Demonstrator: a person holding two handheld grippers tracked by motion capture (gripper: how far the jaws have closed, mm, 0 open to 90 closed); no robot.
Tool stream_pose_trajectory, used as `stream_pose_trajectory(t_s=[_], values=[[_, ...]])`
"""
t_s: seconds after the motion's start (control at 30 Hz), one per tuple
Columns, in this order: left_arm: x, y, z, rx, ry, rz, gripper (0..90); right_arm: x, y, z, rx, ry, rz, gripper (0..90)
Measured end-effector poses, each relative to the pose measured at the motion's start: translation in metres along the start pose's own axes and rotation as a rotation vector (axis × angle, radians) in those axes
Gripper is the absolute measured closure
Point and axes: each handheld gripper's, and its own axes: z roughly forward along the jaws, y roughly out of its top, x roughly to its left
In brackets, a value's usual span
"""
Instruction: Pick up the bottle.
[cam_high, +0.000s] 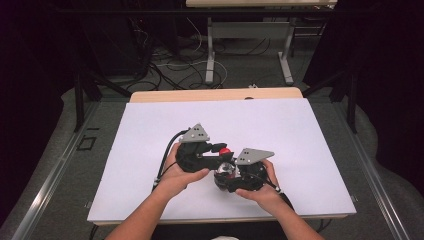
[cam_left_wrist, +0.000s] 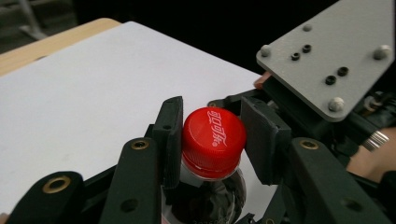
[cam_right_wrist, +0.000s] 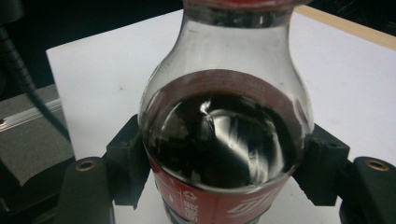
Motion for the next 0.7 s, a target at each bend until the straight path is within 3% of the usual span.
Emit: stream_pose_trajectory(t_s=[0.13,0.2,0.27,0.33,0.37,0.43,0.47,0.5,0.57,0.7], values=[[-0.013,0.002,0.005,-0.013,0.113,-0.047,61.5,0.001,0.000,0.000,0.001,-0.039,0.005,30.3],[-0.015,0.003,0.007,-0.002,0.139,-0.053,61.4,0.001,0.000,0.000,0.010,-0.068,-0.002,30.2],[-0.015,0.004,0.008,-0.001,0.140,-0.055,61.1,0.000,0.000,0.000,0.012,-0.063,0.011,30.2],[-0.014,0.005,0.007,-0.003,0.112,-0.052,58.4,-0.002,0.000,-0.002,0.009,-0.048,0.012,30.1],[-0.010,0.006,0.003,-0.015,0.056,-0.038,56.0,-0.002,0.000,-0.003,0.009,-0.036,0.018,30.0],[-0.009,0.007,0.001,-0.027,0.048,-0.032,52.2,-0.003,0.001,-0.004,0.006,-0.016,0.010,30.0],[-0.005,0.008,-0.003,-0.027,0.013,-0.006,50.8,-0.003,0.000,-0.005,0.010,-0.009,0.019,30.0],[-0.003,0.008,-0.005,-0.026,-0.002,-0.004,50.1,-0.003,0.000,-0.005,0.003,0.000,0.011,30.0],[-0.001,0.008,-0.006,-0.021,-0.016,0.012,50.0,-0.004,0.000,-0.005,0.004,0.010,0.011,30.0],[0.004,0.007,-0.007,-0.020,-0.097,0.029,52.9,-0.002,0.001,-0.005,0.004,0.059,0.010,30.0]])
